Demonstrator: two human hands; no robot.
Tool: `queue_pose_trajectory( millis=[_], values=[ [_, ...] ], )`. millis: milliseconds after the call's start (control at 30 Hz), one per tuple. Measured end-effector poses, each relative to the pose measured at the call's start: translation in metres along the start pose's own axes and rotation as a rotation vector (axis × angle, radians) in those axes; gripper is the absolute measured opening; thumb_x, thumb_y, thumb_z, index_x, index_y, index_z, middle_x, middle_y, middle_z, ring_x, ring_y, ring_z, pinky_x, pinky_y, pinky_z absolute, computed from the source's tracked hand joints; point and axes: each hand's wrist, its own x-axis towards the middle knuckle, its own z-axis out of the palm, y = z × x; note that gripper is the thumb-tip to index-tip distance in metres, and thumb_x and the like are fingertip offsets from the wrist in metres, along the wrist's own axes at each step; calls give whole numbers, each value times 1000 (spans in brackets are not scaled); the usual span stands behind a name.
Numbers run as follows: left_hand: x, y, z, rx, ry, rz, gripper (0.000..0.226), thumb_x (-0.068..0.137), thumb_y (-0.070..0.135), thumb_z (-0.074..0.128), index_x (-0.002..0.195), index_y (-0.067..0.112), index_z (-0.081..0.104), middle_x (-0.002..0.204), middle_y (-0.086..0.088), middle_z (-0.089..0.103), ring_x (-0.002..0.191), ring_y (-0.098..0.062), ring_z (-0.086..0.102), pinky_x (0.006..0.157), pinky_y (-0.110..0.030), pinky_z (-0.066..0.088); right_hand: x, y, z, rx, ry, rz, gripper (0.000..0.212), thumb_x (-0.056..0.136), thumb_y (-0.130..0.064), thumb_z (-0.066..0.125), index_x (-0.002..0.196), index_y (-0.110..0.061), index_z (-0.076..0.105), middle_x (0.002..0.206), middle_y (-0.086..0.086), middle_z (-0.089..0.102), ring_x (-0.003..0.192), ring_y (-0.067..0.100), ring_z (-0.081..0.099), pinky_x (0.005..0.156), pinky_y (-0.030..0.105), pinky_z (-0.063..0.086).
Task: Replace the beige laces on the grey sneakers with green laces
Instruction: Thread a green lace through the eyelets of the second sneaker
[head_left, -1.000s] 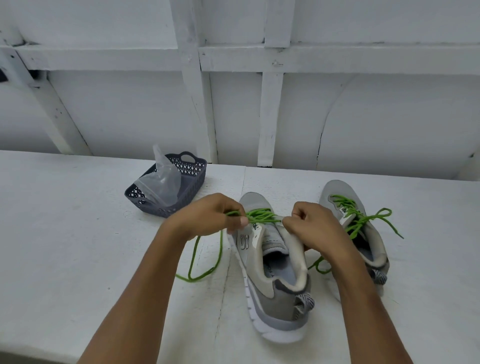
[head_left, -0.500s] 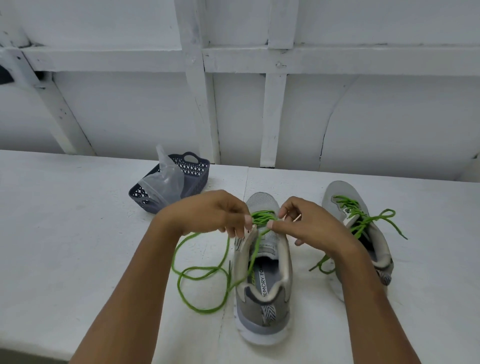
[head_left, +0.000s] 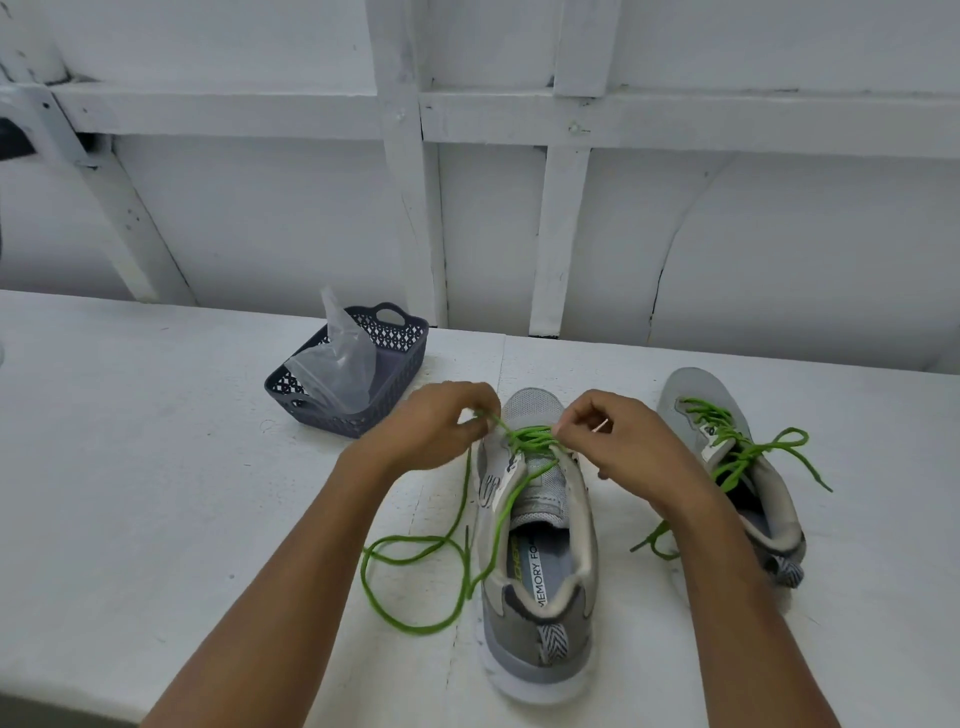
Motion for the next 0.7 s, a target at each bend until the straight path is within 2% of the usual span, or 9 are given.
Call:
queue_pose_trajectory(
  millis=[100, 167, 233, 367, 433, 500, 567, 633, 700],
  values=[
    [-4, 16, -20, -325, 10, -19, 8, 95, 18, 64, 90, 23, 68, 63, 4, 60, 60, -17, 55, 66, -34, 49, 5, -7, 4, -39, 2, -121, 8, 88, -32, 68, 96, -32, 66, 96, -10, 60, 79, 8, 56, 71, 21, 45],
    [-9, 26, -32, -442, 14, 27, 10, 92, 13, 67, 88, 21, 70, 57, 0, 46, 55, -19, 41, 56, -30, 40, 10, -14, 10, -82, -57, -174, 12, 89, -36, 67, 101, -35, 66, 99, -12, 58, 84, 8, 56, 74, 20, 45],
    [-12, 30, -43, -471, 12, 37, 11, 91, 10, 69, 86, 20, 71, 55, 1, 41, 52, -16, 35, 51, -24, 34, 15, -18, 17, -97, -63, -194, 4, 91, -35, 66, 93, -35, 69, 93, -13, 62, 79, 3, 56, 72, 19, 43],
    [-18, 17, -59, -325, 109, -69, 1, 90, 20, 72, 90, 20, 71, 64, -3, 53, 58, -15, 44, 59, -26, 38, 26, -16, 16, -59, 145, -122, 15, 93, -28, 63, 82, -24, 71, 72, -13, 65, 66, -4, 56, 60, 11, 38],
    [-21, 3, -61, -174, 101, -165, 9, 90, 26, 71, 98, 23, 69, 82, 3, 67, 73, -12, 57, 69, -25, 44, 29, -14, 12, -93, 204, -74, 13, 93, -25, 62, 87, -20, 72, 74, -6, 68, 72, 5, 63, 63, 17, 42],
    [-25, -9, -58, -96, 32, -241, 23, 94, 24, 66, 117, 23, 64, 104, 8, 66, 92, -10, 60, 78, -23, 45, 31, -12, 12, -46, 215, -24, 6, 93, -22, 61, 94, -19, 67, 72, -1, 71, 72, 18, 67, 67, 27, 49],
    [-26, -20, -51, -64, 53, -285, 28, 98, 15, 57, 125, 20, 62, 115, 5, 64, 100, -11, 57, 82, -22, 43, 31, -12, 15, 63, 199, 21, 9, 91, -20, 64, 97, -19, 57, 70, 0, 72, 68, 24, 68, 68, 36, 55],
    [-25, -27, -44, 25, 90, -314, 29, 98, 8, 50, 122, 16, 64, 113, 1, 65, 91, -11, 57, 73, -18, 42, 30, -14, 18, 59, 157, 27, 11, 86, -18, 67, 89, -19, 57, 69, 2, 72, 69, 26, 68, 70, 40, 57],
    [-23, -32, -37, 92, 87, -338, 26, 97, 5, 50, 114, 14, 68, 105, -2, 66, 75, -7, 56, 61, -15, 41, 29, -15, 17, -61, 71, -6, 6, 82, -19, 69, 78, -21, 64, 69, 1, 70, 69, 20, 66, 68, 34, 56]
  ],
)
